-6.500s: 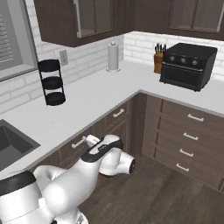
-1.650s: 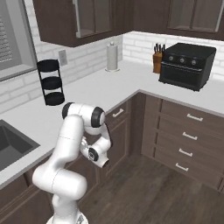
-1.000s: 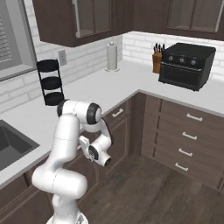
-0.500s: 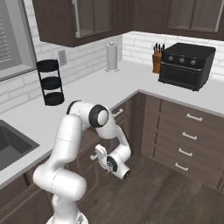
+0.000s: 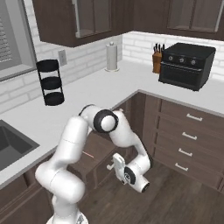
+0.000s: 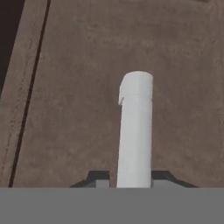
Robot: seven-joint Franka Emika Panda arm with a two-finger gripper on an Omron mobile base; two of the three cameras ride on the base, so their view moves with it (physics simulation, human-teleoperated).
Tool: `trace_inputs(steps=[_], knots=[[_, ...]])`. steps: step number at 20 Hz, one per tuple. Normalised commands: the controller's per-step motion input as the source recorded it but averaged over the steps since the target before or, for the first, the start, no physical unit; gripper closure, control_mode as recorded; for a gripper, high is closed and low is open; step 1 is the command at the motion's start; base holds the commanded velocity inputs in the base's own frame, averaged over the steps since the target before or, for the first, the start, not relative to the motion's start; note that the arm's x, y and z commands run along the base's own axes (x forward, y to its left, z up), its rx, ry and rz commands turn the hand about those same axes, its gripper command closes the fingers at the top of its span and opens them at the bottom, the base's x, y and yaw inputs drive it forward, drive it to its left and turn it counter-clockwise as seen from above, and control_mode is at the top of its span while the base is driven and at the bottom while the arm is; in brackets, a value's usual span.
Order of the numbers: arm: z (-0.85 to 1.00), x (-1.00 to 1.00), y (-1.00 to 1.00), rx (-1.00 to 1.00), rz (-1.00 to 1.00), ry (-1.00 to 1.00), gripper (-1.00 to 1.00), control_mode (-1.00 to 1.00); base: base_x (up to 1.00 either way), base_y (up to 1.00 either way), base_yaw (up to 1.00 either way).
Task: Take a straw from the drawer in front and place it inside the glass cup on the dining counter.
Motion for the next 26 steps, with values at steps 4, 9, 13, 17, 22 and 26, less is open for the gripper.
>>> trace_inputs(steps=[4,9,13,17,22,26], knots=[[0.2,-0.21,-1.0,0.0,-0.09,0.21,-1.0,-1.0,0.0,0.0,0.0],[0.11,-0.02,-1.0,-0.05,-0.13,0.37,-1.0,-1.0,0.0,0.0,0.0],[0.03,-0.01,-0.97,-0.12,-0.12,0.36,-1.0,-1.0,0.0,0.0,0.0],[0.79,-0.46,-0.39,-0.11,-0.05,0.11,-1.0,-1.0,0.0,0.0,0.0],[1.0,-0.3,0.15,-0.09,0.01,0.02,-1.0,-1.0,0.0,0.0,0.0],[1.0,-0.01,0.61,-0.15,0.04,0.09,-1.0,-1.0,0.0,0.0,0.0]])
